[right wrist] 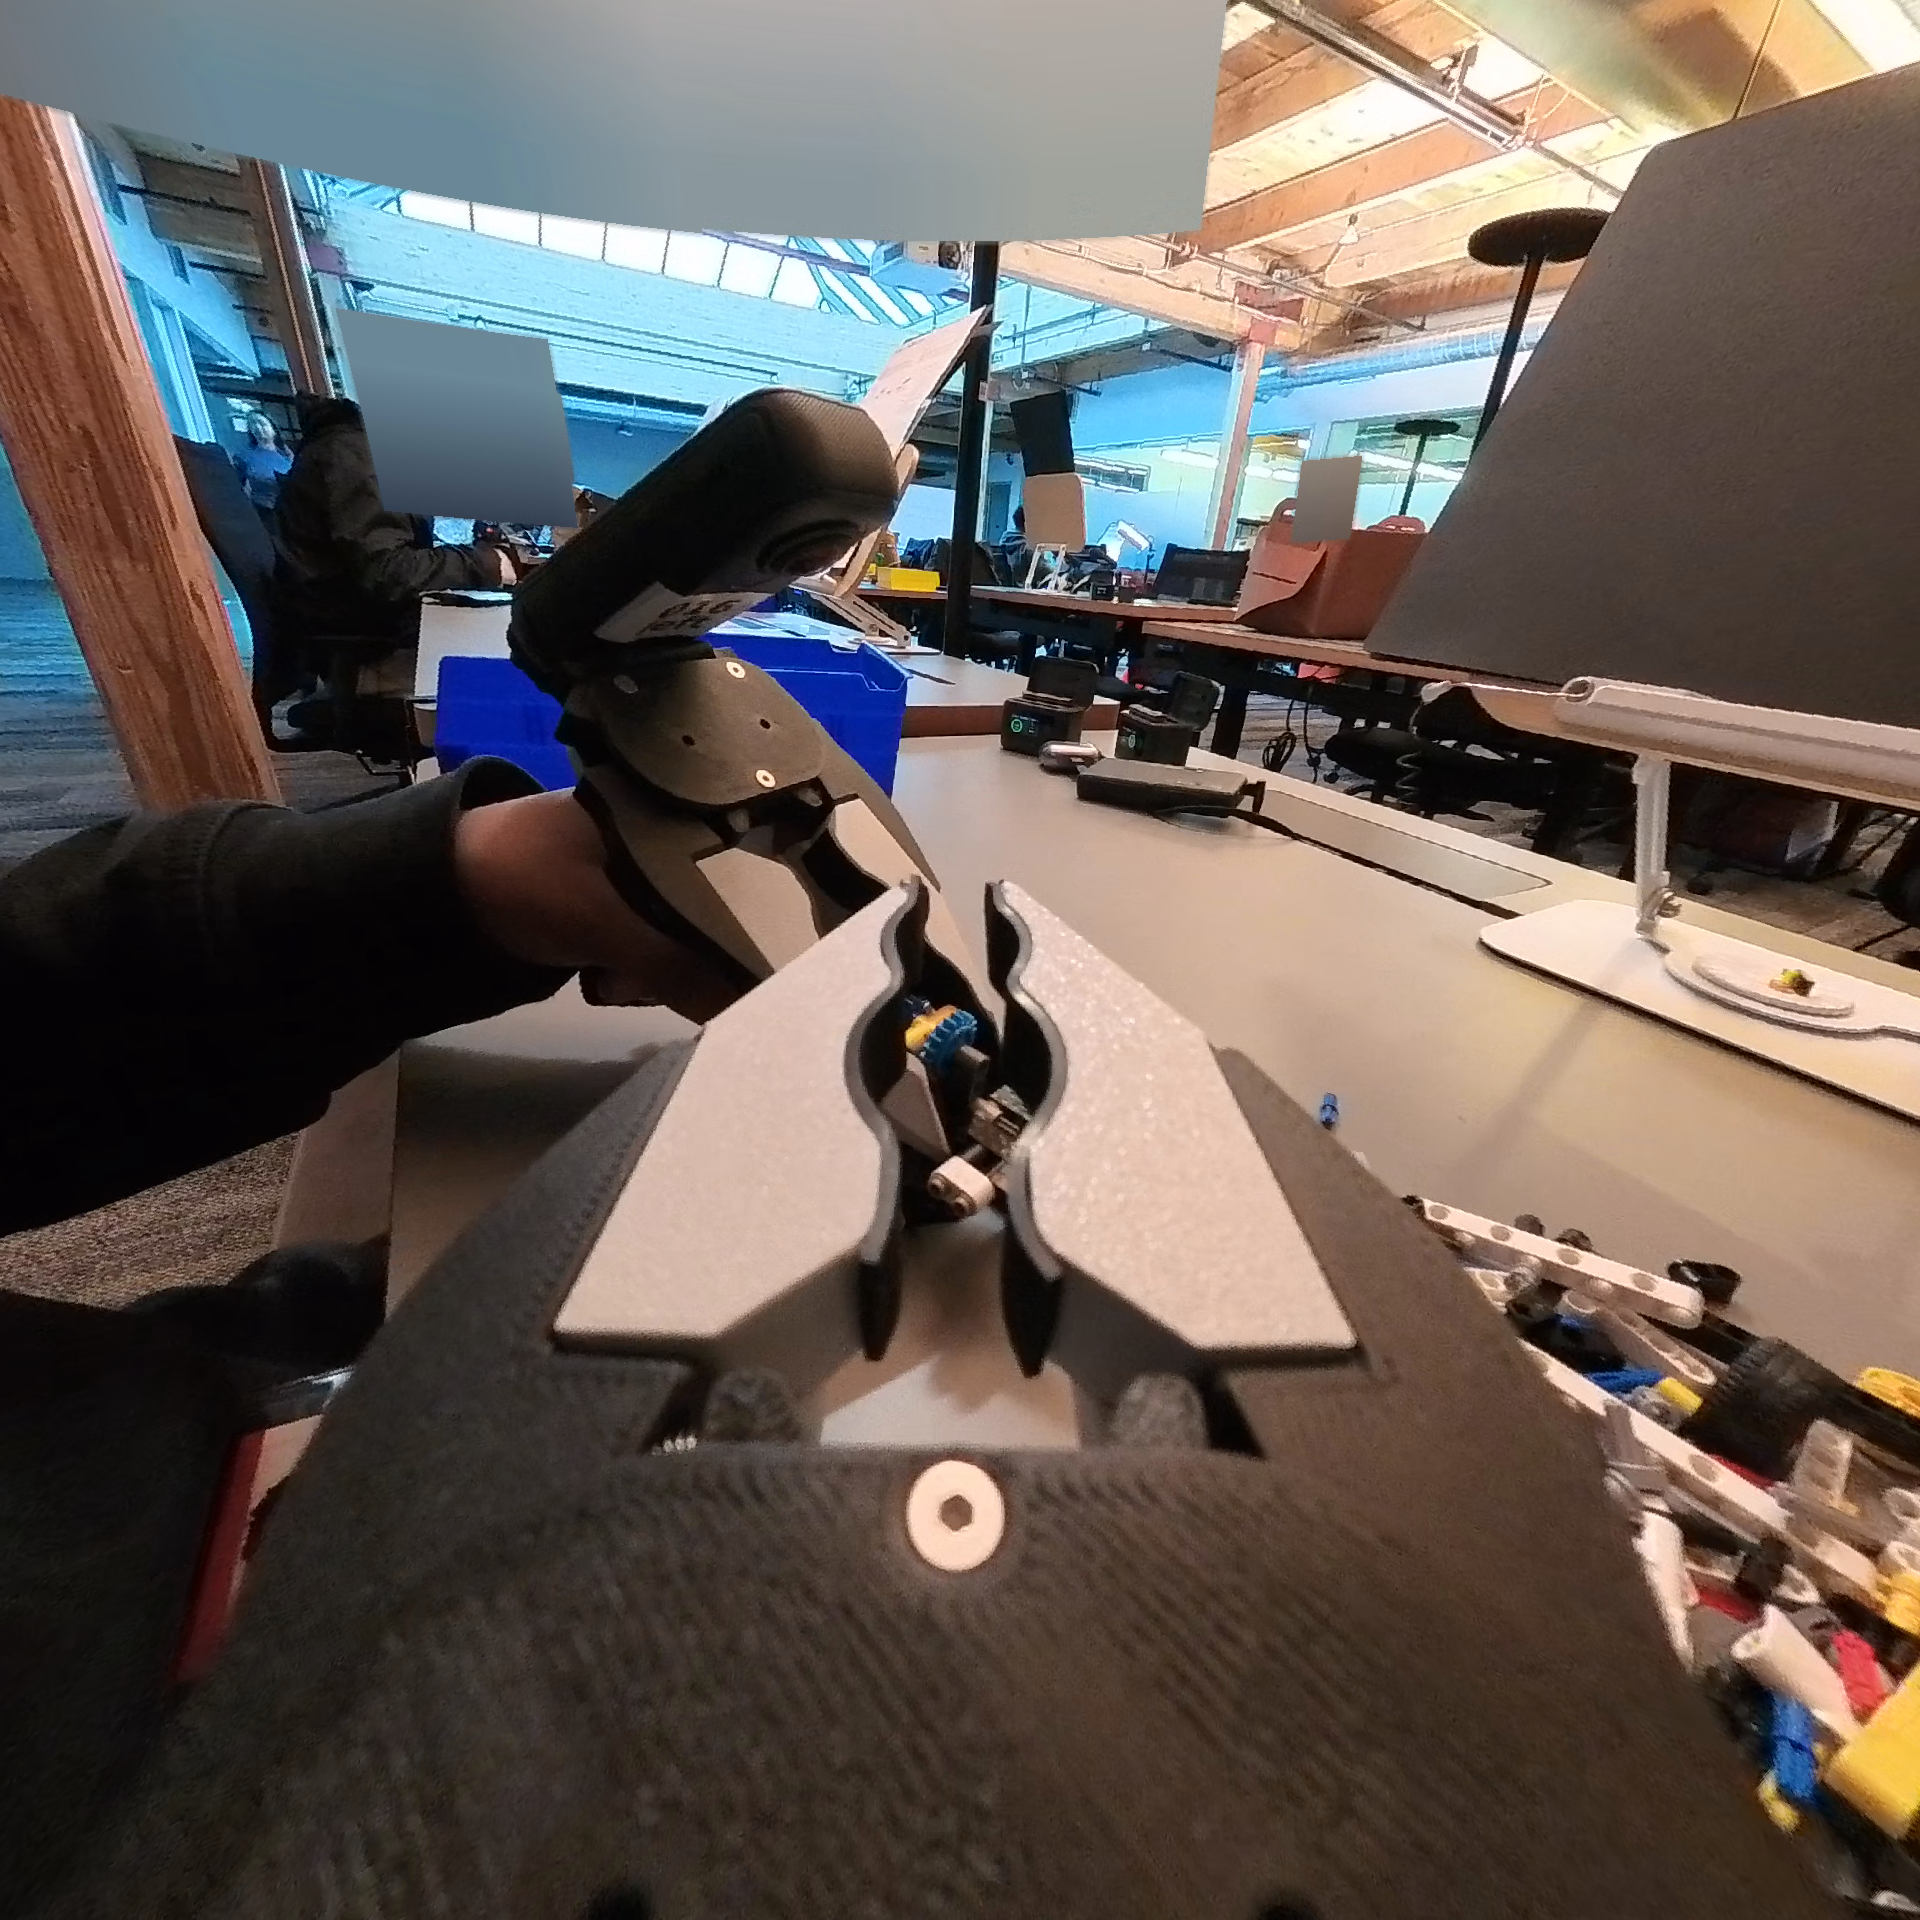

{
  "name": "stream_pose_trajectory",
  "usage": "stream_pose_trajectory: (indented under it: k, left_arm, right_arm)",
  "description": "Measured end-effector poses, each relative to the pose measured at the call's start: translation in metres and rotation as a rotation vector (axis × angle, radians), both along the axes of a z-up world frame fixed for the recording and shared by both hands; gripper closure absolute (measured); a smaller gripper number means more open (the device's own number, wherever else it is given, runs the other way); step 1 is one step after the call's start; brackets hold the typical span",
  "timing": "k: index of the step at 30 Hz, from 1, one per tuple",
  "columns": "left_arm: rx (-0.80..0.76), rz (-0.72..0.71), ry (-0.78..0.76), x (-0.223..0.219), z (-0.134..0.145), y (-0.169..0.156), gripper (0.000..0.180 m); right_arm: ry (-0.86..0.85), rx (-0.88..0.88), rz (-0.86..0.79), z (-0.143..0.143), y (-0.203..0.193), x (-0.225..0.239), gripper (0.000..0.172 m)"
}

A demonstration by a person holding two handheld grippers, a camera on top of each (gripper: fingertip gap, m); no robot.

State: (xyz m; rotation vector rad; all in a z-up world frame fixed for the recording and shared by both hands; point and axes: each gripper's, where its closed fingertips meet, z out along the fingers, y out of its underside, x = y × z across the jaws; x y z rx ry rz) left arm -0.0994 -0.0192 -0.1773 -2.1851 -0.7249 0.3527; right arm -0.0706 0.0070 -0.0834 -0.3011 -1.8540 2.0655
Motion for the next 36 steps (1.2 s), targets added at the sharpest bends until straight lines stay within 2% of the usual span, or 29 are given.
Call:
stream_pose_trajectory:
  k: [16,21,24,28,36]
  left_arm:
    - [0.009,-0.006,0.015,0.001,0.001,0.002,0.152]
    - [0.084,0.017,-0.058,0.004,0.010,-0.006,0.126]
    - [0.149,0.028,-0.052,0.008,0.024,-0.015,0.125]
    - [0.152,0.046,-0.030,0.016,0.031,-0.031,0.130]
    - [0.135,0.007,0.004,0.034,0.022,-0.035,0.168]
  right_arm:
    - [-0.006,-0.005,-0.002,0.000,0.001,-0.001,0.163]
    - [-0.015,-0.010,-0.002,0.001,0.001,-0.002,0.164]
    - [-0.023,-0.013,-0.002,0.001,0.002,-0.003,0.163]
    - [-0.027,-0.016,-0.003,0.001,0.002,-0.004,0.163]
    - [-0.036,-0.007,-0.008,0.000,0.000,-0.007,0.163]
